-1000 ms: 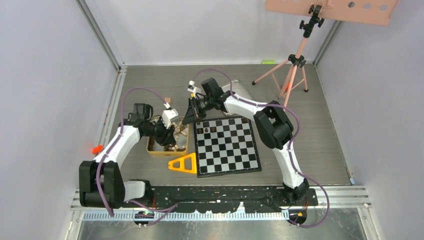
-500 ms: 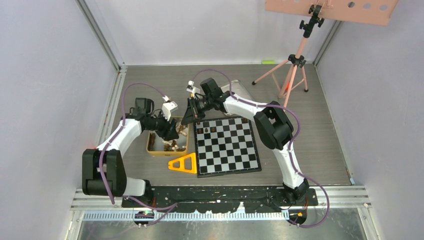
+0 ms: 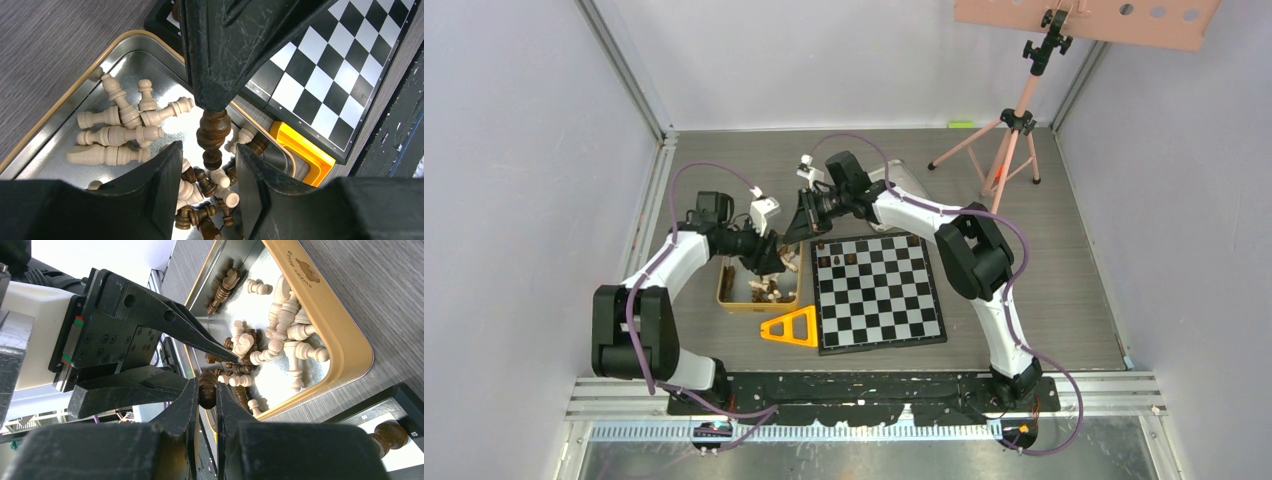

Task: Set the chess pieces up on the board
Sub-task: Pick up the chess piece from the storage box.

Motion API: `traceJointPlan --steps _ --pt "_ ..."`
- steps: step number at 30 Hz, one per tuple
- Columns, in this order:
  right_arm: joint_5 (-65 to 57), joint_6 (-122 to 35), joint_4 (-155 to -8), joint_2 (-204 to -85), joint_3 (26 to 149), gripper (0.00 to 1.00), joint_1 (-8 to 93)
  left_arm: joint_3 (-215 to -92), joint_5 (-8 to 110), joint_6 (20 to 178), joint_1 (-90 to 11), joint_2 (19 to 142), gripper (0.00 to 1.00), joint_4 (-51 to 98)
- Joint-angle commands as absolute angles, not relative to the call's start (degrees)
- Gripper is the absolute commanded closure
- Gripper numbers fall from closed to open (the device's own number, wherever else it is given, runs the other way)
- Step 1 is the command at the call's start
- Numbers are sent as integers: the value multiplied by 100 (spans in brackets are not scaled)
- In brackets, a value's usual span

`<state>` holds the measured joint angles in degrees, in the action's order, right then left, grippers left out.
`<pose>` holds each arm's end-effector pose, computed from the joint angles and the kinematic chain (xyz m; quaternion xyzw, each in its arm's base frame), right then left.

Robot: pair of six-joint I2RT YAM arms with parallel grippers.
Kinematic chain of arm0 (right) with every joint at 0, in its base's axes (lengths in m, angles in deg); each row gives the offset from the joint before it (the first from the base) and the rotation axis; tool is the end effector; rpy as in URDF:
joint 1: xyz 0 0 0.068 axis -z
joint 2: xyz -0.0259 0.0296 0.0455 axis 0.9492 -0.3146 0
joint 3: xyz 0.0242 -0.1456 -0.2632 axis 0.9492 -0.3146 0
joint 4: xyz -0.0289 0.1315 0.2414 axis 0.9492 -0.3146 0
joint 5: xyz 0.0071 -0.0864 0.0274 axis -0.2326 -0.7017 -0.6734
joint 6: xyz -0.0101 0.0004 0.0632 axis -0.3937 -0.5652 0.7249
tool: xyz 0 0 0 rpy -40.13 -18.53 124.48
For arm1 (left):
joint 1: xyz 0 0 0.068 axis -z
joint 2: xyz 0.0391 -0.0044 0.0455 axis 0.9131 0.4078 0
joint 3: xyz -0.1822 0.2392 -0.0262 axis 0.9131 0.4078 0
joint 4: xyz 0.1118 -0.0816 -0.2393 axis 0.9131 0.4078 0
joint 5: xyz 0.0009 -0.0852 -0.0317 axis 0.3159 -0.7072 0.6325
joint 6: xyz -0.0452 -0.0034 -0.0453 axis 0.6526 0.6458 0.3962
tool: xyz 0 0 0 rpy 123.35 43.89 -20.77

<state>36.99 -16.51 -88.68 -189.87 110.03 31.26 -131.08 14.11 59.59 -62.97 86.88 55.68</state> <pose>0.3858 0.3770 0.2160 -0.2311 0.8019 0.5401 0.1089 0.2793 -0.0497 0.2200 0.3268 0.8399 -0.3160 0.2965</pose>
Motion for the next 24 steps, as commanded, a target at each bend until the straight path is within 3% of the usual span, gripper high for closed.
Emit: traceJointPlan --steps 1,11,24 --pt "3799 -1540 -8602 -18640 11063 99 3082 -13382 1104 6053 -6312 8747 57 5365" --pt "3740 -1667 -8722 -18577 11085 99 3164 -13459 1158 5751 -6318 8829 100 5853" --pt "3021 -3099 -9960 -17851 10924 99 3860 -13248 1489 5592 -6505 8453 100 6142"
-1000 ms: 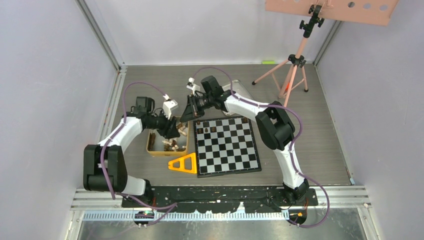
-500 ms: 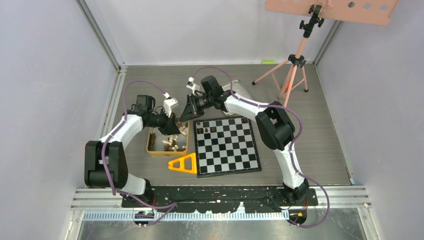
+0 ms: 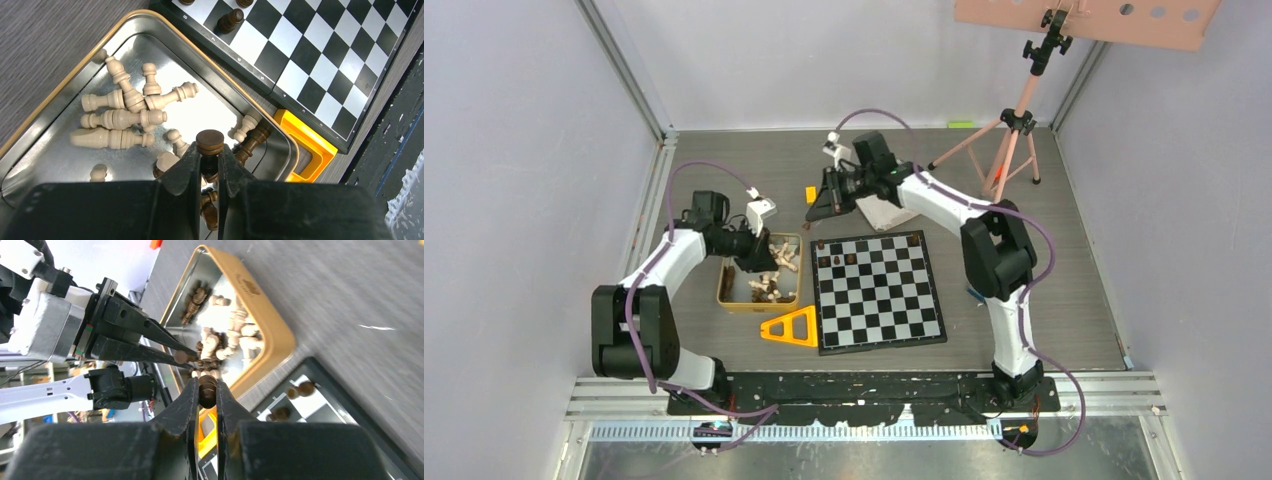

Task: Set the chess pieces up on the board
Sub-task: Pick up the chess piece from the storage box, then place the chess piece on the chessboard.

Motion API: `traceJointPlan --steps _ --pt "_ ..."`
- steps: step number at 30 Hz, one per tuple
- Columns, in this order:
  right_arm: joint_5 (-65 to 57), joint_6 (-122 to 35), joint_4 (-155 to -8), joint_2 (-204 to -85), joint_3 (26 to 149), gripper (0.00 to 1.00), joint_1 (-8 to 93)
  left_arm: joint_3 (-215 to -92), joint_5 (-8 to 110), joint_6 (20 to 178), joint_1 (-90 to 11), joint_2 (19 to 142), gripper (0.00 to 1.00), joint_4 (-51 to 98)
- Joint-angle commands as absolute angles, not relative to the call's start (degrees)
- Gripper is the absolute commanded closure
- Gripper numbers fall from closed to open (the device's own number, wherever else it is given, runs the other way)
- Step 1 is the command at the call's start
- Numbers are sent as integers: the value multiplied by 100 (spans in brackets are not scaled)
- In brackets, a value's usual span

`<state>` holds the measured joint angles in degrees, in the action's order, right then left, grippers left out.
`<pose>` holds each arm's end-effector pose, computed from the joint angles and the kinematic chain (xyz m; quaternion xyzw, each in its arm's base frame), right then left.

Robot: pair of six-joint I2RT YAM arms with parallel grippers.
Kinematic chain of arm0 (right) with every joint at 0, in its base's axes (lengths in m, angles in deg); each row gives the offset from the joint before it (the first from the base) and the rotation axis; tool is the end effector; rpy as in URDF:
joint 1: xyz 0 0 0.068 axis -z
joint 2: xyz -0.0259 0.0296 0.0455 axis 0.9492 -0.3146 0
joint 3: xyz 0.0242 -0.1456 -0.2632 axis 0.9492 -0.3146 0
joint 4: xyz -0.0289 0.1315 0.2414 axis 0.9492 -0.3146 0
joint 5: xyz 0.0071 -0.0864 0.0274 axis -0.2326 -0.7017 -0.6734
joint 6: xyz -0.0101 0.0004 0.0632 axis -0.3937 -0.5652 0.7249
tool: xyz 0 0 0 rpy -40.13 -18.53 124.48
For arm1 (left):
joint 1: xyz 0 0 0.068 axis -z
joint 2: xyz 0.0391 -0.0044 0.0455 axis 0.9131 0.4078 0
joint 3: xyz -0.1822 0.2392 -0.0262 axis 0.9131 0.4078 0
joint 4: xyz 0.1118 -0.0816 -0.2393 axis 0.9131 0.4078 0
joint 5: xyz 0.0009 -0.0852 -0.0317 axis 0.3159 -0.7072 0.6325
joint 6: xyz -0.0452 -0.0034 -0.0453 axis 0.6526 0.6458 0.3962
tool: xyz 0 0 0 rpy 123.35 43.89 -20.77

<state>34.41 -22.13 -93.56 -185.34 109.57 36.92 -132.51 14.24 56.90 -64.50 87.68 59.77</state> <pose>0.4101 0.3276 0.2452 -0.2197 0.8136 0.5112 0.1690 0.2797 -0.0421 0.2204 0.3260 0.8462 -0.3132 0.2821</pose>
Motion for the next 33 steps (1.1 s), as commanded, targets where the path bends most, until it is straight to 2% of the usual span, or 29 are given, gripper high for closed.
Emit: traceJointPlan --steps 1,8,16,33 --pt "2784 -3520 -10273 -17755 10913 99 3874 -13248 1534 5613 -6505 8435 100 6166" --pt "1176 -5451 -11197 -17286 10603 99 3854 -13347 1762 5608 -6505 8381 100 6396" --pt "-268 -6229 -11231 -17169 10221 99 3493 -13384 1949 5700 -6505 8366 99 6435" --pt "-709 -6212 -10796 -17681 10056 98 2964 -13424 1986 5748 -6505 8367 97 6494"
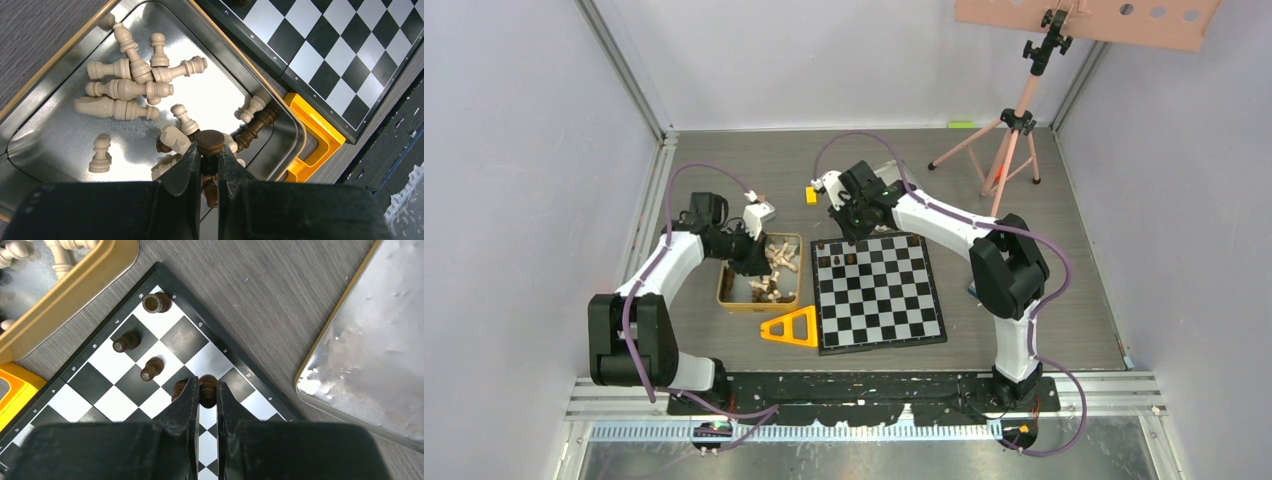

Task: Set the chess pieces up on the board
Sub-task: Place the chess piece on the chessboard.

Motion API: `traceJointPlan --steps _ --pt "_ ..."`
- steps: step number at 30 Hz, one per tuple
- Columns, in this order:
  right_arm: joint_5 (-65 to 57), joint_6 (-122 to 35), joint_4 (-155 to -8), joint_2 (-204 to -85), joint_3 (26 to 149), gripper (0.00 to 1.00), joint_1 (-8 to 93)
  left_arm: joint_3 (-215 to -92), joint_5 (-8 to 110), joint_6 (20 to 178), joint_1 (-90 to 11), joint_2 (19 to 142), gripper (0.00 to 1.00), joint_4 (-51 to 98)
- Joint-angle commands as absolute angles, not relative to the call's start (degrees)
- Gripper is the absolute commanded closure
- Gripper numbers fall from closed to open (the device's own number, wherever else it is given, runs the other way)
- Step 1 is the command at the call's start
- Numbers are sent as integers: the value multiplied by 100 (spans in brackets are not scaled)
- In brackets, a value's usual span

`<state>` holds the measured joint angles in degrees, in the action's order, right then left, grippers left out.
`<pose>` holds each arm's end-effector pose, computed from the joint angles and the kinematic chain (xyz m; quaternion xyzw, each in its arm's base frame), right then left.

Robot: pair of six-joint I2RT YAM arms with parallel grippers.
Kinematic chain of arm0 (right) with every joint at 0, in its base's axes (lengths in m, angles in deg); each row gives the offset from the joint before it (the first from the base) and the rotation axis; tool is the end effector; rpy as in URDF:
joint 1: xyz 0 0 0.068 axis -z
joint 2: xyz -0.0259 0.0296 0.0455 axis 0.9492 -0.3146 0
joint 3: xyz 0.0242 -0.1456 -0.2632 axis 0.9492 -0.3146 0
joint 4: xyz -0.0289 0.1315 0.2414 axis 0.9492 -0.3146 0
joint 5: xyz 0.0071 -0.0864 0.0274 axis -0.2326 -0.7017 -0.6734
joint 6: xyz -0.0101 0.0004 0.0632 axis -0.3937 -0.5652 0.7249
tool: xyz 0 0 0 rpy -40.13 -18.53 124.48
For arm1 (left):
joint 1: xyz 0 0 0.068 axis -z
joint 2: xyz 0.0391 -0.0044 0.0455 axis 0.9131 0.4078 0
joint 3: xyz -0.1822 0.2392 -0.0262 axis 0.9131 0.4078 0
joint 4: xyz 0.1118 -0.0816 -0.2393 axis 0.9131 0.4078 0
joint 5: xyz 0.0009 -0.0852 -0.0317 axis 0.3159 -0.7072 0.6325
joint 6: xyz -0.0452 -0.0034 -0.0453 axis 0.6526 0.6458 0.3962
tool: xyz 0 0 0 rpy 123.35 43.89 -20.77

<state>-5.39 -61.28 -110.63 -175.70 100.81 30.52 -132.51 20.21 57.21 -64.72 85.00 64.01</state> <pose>0.3487 0.3115 0.2383 -0.4303 0.8444 0.1295 0.2916 0.2687 -0.0370 0.2259 0.3136 0.8717 -0.2705 0.2618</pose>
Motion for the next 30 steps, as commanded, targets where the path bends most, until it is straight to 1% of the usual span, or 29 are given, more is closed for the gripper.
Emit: traceJointPlan --steps 1,9,30 --pt "-713 -6208 -10787 -17699 10063 98 2956 -13419 1986 5742 -6505 8365 97 6499" --pt "-698 -6190 -10701 -17850 10085 96 2884 -13397 1994 5724 -6505 8367 97 6521" --pt "-792 -6255 -10576 -17980 10113 96 2843 -13384 1984 5705 -6505 8388 97 6536"
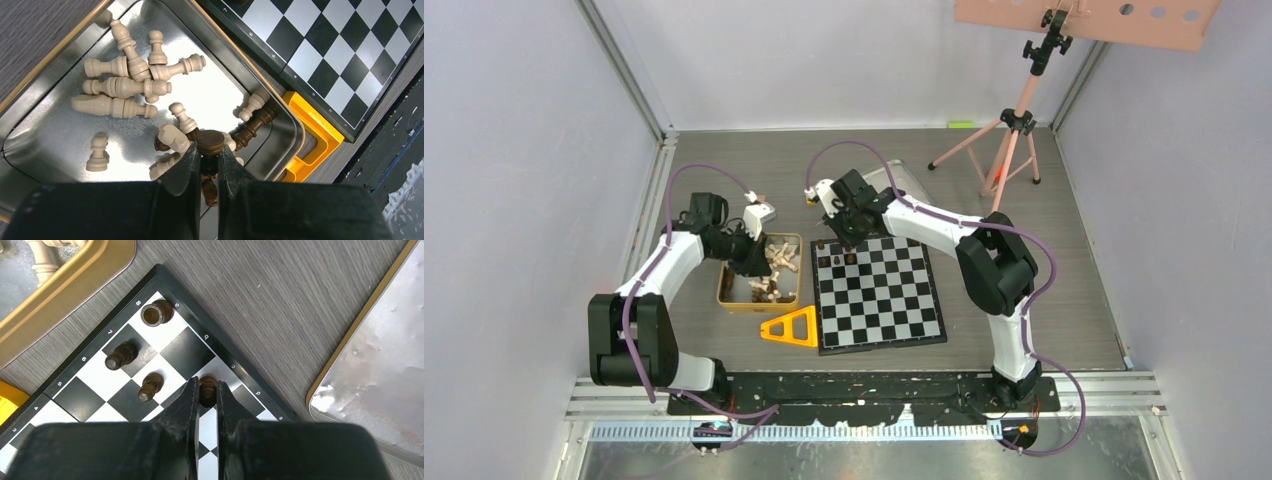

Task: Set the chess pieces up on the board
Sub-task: Place the chess piece on the chessboard.

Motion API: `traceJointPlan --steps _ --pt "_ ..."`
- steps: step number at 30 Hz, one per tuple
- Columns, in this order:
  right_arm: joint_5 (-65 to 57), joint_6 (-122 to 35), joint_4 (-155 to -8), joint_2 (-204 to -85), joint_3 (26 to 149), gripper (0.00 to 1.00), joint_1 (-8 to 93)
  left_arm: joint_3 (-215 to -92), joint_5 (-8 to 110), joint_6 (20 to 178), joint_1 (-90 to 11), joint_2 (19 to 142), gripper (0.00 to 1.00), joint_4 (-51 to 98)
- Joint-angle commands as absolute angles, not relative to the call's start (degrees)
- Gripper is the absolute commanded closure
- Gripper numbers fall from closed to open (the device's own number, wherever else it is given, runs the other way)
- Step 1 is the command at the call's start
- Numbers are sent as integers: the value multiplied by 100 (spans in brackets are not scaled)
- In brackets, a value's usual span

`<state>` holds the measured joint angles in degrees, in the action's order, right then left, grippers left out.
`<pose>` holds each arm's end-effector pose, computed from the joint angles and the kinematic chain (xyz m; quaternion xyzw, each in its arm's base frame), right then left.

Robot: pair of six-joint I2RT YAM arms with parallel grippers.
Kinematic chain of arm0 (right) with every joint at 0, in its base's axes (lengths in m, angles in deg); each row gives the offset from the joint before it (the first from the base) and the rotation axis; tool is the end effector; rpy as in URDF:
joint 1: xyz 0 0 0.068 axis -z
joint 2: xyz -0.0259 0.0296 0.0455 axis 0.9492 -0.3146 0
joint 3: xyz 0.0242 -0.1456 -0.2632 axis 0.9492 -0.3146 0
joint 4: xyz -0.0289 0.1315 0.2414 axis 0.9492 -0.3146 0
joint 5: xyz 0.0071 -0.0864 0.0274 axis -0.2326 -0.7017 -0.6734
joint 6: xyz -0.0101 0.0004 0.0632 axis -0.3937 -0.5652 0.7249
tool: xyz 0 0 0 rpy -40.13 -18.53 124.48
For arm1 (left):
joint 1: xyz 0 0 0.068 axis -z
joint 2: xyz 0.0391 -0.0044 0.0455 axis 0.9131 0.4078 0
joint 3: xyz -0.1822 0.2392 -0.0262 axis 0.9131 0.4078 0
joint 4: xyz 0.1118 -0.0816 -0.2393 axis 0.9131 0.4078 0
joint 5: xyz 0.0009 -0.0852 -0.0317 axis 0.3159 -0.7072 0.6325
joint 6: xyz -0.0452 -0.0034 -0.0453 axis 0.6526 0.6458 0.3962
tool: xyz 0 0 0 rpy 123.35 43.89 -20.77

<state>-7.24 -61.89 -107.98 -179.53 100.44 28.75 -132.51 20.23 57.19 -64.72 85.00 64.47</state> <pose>0.3481 0.3284 0.2091 -0.4450 0.8421 0.1144 0.2823 0.2678 -0.0370 0.2256 0.3127 0.8728 -0.2714 0.2583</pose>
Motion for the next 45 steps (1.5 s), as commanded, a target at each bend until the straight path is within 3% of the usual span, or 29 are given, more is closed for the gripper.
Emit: traceJointPlan --steps 1,10,20,31,45 --pt "-798 -6263 -10579 -17980 10101 95 2845 -13380 1987 5710 -6505 8384 96 6550" --pt "-798 -6278 -10629 -17918 10017 90 2838 -13388 1969 5698 -6505 8391 95 6561" --pt "-826 -6165 -10656 -17827 10042 61 2837 -13404 1981 5694 -6505 8397 94 6569" --pt "-748 -6040 -10898 -17264 10458 49 2902 -13548 1893 5619 -6505 8342 94 6719" --pt "1979 -4601 -11150 -17001 11088 45 3431 -13574 1142 5359 -6496 7893 92 6719"
